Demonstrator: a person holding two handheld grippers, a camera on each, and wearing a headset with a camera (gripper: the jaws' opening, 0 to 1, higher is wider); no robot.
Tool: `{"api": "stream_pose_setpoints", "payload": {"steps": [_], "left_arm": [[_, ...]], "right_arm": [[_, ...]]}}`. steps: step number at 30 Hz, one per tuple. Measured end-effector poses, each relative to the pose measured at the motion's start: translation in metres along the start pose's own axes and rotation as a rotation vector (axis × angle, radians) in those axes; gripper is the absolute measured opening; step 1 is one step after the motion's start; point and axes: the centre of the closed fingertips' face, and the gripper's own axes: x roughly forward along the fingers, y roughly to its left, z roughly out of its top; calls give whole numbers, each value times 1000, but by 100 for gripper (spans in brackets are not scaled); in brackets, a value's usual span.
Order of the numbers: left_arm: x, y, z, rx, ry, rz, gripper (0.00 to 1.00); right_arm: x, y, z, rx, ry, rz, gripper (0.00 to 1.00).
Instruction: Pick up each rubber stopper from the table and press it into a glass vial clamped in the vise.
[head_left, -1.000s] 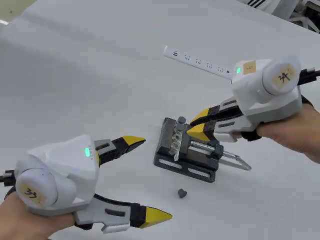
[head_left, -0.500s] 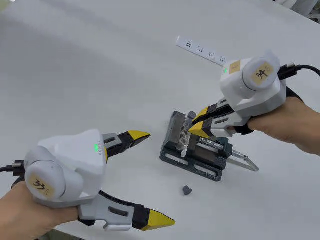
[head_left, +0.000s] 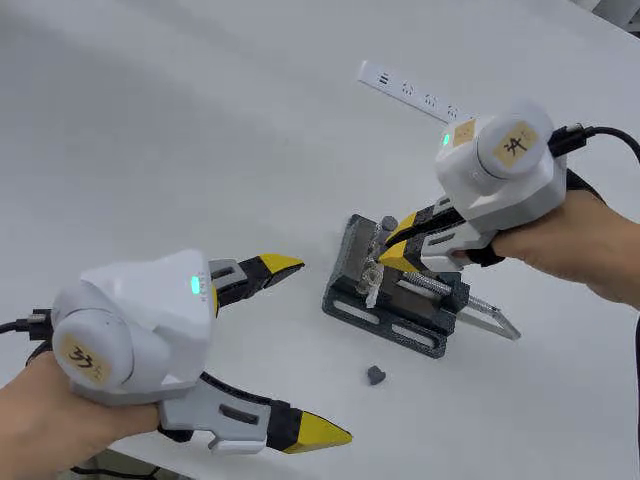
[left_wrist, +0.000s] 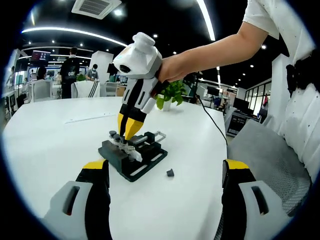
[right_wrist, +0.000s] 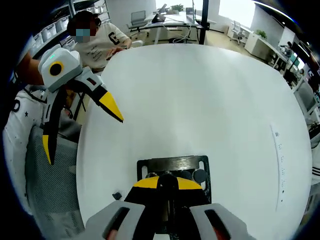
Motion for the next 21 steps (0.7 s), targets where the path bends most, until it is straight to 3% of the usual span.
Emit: {"api": "stream_pose_setpoints", "payload": {"steps": [21], "left_arm": [[0, -1, 0, -14, -6, -8, 92]], "right_arm": [[1, 0, 0, -50, 45, -4, 5]]}}
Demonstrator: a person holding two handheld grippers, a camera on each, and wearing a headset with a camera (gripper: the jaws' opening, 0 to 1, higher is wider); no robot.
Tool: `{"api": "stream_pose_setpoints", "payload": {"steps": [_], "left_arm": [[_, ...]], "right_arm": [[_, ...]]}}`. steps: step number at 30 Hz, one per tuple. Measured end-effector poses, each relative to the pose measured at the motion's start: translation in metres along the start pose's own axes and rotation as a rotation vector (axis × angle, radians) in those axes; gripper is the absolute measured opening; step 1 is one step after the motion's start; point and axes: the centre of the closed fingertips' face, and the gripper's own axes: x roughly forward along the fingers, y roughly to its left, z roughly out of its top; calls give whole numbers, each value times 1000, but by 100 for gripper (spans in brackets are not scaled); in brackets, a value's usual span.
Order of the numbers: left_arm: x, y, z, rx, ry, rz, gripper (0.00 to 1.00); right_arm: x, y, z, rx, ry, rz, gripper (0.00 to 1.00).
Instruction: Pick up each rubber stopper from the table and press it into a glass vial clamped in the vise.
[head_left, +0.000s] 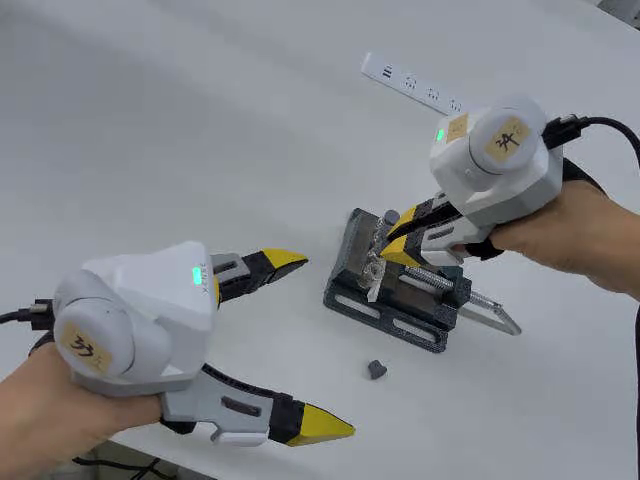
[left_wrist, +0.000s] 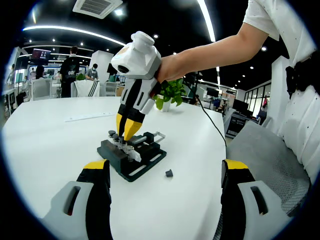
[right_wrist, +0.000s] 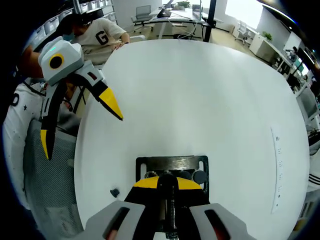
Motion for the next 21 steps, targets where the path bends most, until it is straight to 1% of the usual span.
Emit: {"api": "stream_pose_setpoints", "payload": {"steps": [11, 15, 21], "left_arm": [[1, 0, 0, -4, -1, -2, 91], [1, 1, 1, -7, -6, -1, 91], [1, 2, 2, -6, -5, 0, 90]], "right_arm": [[1, 0, 1, -7, 20, -5, 5], [2, -1, 1, -2, 29, -12, 5], [2, -1, 1, 9, 35, -7, 4]]}}
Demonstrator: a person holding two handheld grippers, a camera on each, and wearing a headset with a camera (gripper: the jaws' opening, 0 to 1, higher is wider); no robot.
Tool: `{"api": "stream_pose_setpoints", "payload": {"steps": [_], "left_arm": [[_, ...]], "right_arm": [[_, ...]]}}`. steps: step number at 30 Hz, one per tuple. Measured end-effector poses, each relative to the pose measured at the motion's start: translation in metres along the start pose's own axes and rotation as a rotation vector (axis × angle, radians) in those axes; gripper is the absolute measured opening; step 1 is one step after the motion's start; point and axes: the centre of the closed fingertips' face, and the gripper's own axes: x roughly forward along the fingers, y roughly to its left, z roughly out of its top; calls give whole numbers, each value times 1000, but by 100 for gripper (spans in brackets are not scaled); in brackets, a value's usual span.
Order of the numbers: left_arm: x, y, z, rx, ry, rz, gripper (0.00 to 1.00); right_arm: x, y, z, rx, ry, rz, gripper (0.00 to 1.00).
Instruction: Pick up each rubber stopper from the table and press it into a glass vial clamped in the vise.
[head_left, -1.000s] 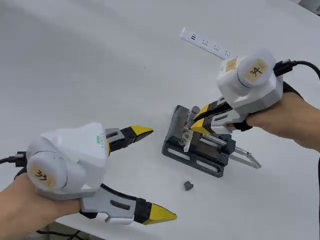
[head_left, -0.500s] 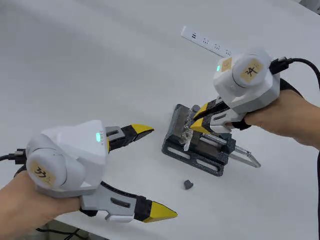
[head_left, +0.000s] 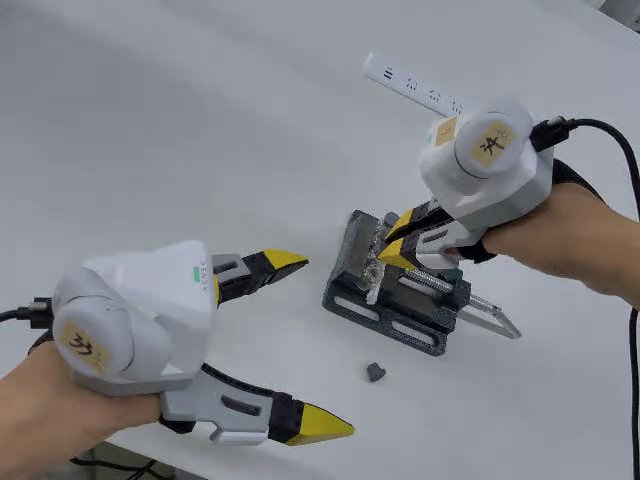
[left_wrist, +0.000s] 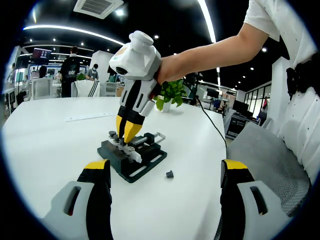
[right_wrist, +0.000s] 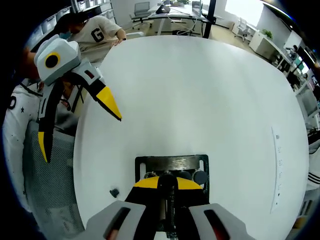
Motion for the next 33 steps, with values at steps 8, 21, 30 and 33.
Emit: {"api": "stream_pose_setpoints", "payload": {"steps": [8, 21, 30, 33], "left_arm": [[3, 0, 2, 3, -1, -7, 90], [1, 0, 6, 14, 5, -7, 90], [1, -1, 5, 12, 8, -8, 89], [1, -1, 5, 10, 7, -7, 89]], "right_arm": [[2, 3, 1, -22, 19, -45, 3], [2, -1, 1, -84, 12, -42, 7], [2, 0, 0, -65, -10, -43, 8], [2, 1, 0, -58, -16, -41, 9]]}}
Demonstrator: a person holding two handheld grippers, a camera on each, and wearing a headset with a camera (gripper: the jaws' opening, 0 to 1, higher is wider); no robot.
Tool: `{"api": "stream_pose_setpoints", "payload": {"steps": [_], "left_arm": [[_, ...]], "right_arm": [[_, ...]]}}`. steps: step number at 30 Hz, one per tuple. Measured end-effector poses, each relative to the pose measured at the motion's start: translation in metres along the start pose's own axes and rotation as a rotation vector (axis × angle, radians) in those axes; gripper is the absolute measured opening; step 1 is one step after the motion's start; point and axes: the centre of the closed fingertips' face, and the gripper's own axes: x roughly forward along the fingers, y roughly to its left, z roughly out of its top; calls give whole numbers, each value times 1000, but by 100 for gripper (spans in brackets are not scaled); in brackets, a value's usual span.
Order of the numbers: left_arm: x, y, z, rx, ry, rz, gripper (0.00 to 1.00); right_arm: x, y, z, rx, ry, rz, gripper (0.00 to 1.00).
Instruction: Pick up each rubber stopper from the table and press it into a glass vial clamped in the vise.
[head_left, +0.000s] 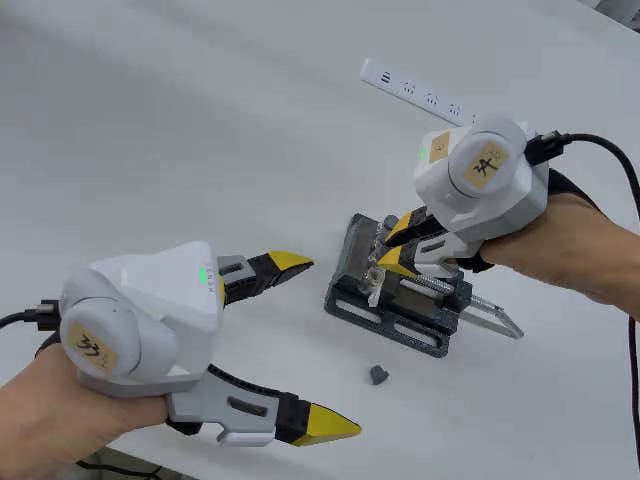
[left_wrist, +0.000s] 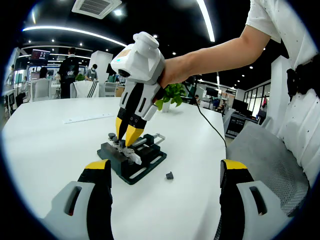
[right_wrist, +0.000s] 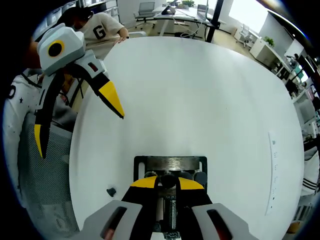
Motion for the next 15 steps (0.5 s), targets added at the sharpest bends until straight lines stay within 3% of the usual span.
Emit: {"api": "stream_pose_setpoints", "payload": {"steps": [7, 15], "left_arm": [[0, 0, 0, 0, 0, -1, 89], [-1, -1, -2, 0, 5, -3, 88]], "right_arm": [[-6, 1, 4, 22, -30, 0, 9], [-20, -7, 2, 63, -76, -8, 3]]}}
